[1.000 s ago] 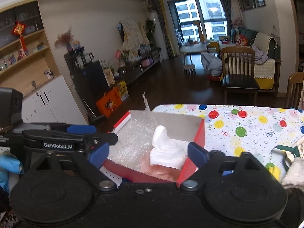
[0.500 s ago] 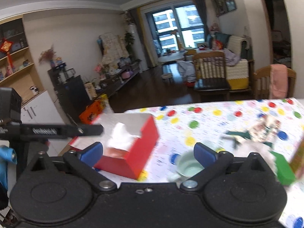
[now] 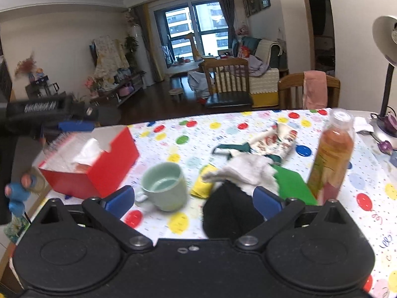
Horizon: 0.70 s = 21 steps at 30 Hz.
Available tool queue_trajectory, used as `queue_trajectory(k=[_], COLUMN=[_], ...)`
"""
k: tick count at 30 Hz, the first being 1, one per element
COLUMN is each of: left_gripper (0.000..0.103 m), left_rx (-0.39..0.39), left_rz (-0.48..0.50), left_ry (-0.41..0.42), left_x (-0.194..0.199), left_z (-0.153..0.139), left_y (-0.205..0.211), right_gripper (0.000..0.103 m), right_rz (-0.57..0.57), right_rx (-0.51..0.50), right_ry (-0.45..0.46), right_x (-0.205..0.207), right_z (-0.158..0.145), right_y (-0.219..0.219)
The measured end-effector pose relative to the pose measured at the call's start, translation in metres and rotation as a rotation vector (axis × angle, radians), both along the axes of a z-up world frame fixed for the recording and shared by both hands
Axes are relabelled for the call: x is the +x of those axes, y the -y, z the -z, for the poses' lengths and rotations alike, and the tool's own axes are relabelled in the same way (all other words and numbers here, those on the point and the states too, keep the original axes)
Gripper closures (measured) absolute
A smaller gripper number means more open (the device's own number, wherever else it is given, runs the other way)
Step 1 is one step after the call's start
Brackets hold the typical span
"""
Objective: Organize soft objects
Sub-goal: 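Move both open grippers back toward the towel and black mask, then grasp the white fluffy towel with the left gripper while the right grasps the black mask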
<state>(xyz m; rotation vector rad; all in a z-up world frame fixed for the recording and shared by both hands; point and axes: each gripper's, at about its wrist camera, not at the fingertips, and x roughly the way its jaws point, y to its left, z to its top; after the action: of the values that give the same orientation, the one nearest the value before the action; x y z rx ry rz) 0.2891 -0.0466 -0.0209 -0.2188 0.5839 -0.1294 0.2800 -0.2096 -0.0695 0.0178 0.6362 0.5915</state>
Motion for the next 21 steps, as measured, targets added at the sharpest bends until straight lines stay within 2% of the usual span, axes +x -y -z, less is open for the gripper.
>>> queue_trajectory(k=[9,21], left_gripper=[0.000,0.000], left_rx=[0.052,0.114], left_rz=[0.090,0.219], left_ry=[-0.060,-0.251], left_x=[0.047,0.113], left_z=[0.023,0.071], left_y=[0.056,0.112], right_gripper=[0.001,0.004], right_rz=[0.008,-0.017], right_rx=[-0.075,-0.120], right_ry=[-0.012,-0.063], right_x=[0.017,0.048], right_z=[0.037,0.078], right_y=[0.018,0.018])
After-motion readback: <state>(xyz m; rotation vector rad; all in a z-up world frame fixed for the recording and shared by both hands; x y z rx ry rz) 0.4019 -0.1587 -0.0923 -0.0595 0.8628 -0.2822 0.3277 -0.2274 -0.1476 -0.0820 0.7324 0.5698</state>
